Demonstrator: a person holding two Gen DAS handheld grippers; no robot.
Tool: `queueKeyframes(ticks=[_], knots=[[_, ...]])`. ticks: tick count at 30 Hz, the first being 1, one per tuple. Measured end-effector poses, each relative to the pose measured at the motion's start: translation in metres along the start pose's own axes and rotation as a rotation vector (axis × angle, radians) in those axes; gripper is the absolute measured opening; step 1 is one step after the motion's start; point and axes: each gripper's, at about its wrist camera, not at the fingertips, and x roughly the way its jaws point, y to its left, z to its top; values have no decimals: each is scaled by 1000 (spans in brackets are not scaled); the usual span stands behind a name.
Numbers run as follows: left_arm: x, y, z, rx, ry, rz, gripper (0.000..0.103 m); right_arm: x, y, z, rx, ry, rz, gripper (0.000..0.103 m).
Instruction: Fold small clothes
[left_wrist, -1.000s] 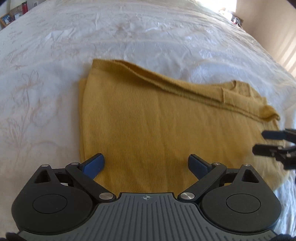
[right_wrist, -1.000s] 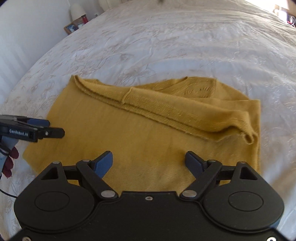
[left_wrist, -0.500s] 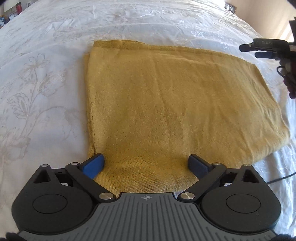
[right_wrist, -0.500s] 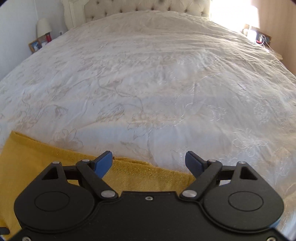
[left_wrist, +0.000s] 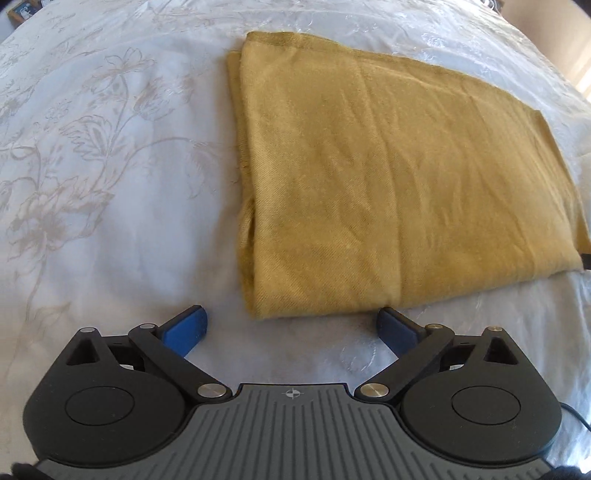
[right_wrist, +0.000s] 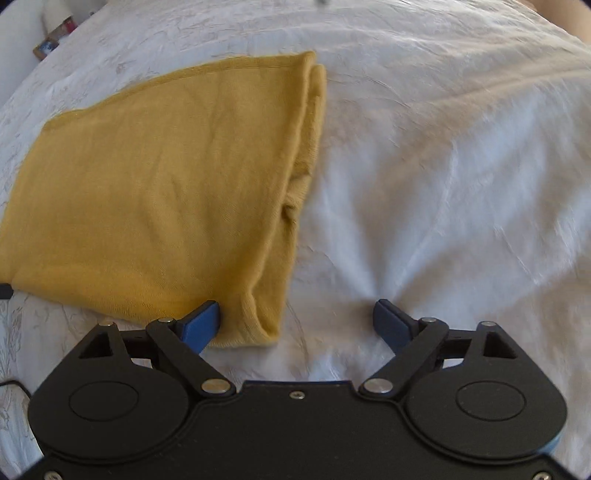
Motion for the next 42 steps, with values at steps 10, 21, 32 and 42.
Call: queueKeyframes(ticks=[10,21,32,42], knots=[[-47,-38,27,-63,-202,-35,100,-27,82,39,-161,-203,38,102],[11,-88,-3,126,-33,12,103,31,113,-3,-152,34,-100,102],[-7,-71,-56,75,-29,-39,103,10,88,-51,-41,27,-62,103],[-20,-69,-101,76,-76,-60,103,-8,79,-97,35,16,-51,103]])
